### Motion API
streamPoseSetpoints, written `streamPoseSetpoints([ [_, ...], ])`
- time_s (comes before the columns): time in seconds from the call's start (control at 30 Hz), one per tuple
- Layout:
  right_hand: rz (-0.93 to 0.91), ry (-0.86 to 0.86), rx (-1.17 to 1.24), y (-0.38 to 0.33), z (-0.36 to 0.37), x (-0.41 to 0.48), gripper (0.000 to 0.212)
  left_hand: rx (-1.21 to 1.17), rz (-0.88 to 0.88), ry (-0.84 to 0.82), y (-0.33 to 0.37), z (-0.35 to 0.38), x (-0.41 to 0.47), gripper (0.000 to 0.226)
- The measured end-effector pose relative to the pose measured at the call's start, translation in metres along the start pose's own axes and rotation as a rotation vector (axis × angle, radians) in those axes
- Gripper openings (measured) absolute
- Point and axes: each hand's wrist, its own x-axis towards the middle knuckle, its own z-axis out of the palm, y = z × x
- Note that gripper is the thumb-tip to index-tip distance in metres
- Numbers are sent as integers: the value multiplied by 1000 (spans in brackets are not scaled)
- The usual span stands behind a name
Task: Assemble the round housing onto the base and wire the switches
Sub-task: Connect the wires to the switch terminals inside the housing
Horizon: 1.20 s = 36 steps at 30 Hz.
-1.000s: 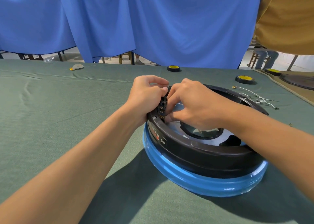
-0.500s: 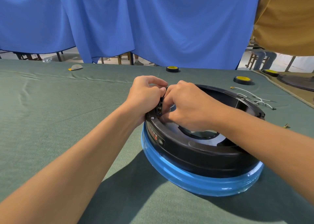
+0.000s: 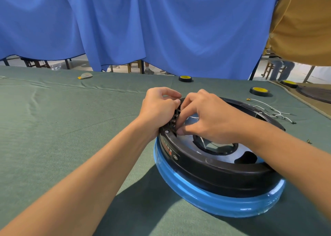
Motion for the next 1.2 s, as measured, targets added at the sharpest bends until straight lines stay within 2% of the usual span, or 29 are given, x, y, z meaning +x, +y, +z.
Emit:
streamPoseSetpoints([
  [0.3, -41, -14, -47, 2, 0, 2, 5, 4, -2, -3, -1, 0, 0, 15],
  [0.43, 62, 134, -14, 16, -10, 2, 12, 2, -6, 7, -1, 0, 1, 14],
  [0.73, -1, 71, -170, 6, -1, 5, 10, -6, -5, 3, -2, -1, 1, 16],
  [0.9, -20, 72, -242, 4, 4, 8, 17, -5, -2, -6, -2, -1, 2, 15],
  [1.03, 51, 67, -151, 8, 1, 9, 17, 2, 0, -7, -2, -1, 2, 16],
  [1.2, 265, 107, -107, 24, -8, 6, 12, 8, -3, -10, -1, -1, -1, 18],
])
